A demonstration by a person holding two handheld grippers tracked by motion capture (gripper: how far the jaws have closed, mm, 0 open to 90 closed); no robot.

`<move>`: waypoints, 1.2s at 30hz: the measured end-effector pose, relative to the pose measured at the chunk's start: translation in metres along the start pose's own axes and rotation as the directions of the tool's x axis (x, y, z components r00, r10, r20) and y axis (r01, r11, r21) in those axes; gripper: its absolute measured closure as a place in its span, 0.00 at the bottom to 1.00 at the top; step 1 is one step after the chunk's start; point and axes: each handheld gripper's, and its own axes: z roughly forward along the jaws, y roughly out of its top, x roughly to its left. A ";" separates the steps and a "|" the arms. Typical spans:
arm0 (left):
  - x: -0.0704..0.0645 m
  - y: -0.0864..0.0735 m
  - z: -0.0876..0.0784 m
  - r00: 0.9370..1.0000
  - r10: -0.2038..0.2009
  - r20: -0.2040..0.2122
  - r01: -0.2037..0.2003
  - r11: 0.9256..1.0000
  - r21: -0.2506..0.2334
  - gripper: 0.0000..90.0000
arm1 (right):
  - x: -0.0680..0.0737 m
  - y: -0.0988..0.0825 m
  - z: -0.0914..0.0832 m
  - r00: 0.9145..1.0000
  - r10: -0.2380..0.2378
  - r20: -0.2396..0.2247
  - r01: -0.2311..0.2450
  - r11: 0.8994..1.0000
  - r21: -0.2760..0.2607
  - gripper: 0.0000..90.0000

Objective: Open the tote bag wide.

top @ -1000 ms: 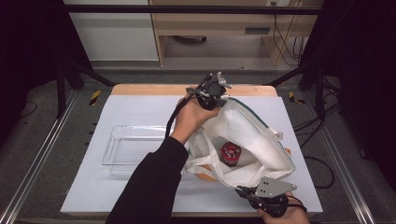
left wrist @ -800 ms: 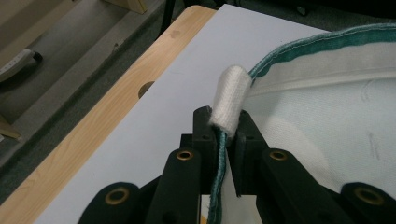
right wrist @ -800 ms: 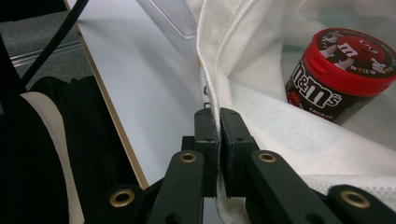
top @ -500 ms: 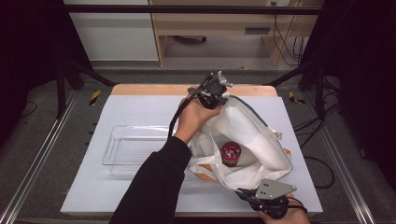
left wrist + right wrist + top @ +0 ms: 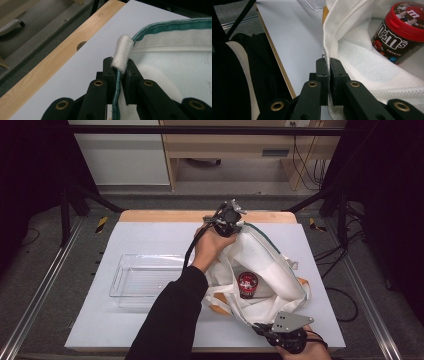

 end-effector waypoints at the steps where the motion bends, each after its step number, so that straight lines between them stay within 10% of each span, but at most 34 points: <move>1: 0.000 -0.001 0.001 1.000 0.004 -0.001 -0.004 1.000 0.008 0.91 | -0.001 0.000 0.000 1.000 0.000 0.000 0.000 1.000 -0.003 0.96; 19: -0.009 -0.017 0.005 0.999 0.041 0.008 -0.041 0.998 0.047 0.90 | -0.006 -0.001 0.001 0.999 0.048 0.017 -0.048 0.999 -0.019 0.91; 36: -0.024 -0.020 -0.039 0.997 0.068 -0.030 -0.069 0.997 -0.041 0.51 | -0.006 0.012 -0.016 0.990 0.082 0.114 -0.063 0.985 -0.162 0.42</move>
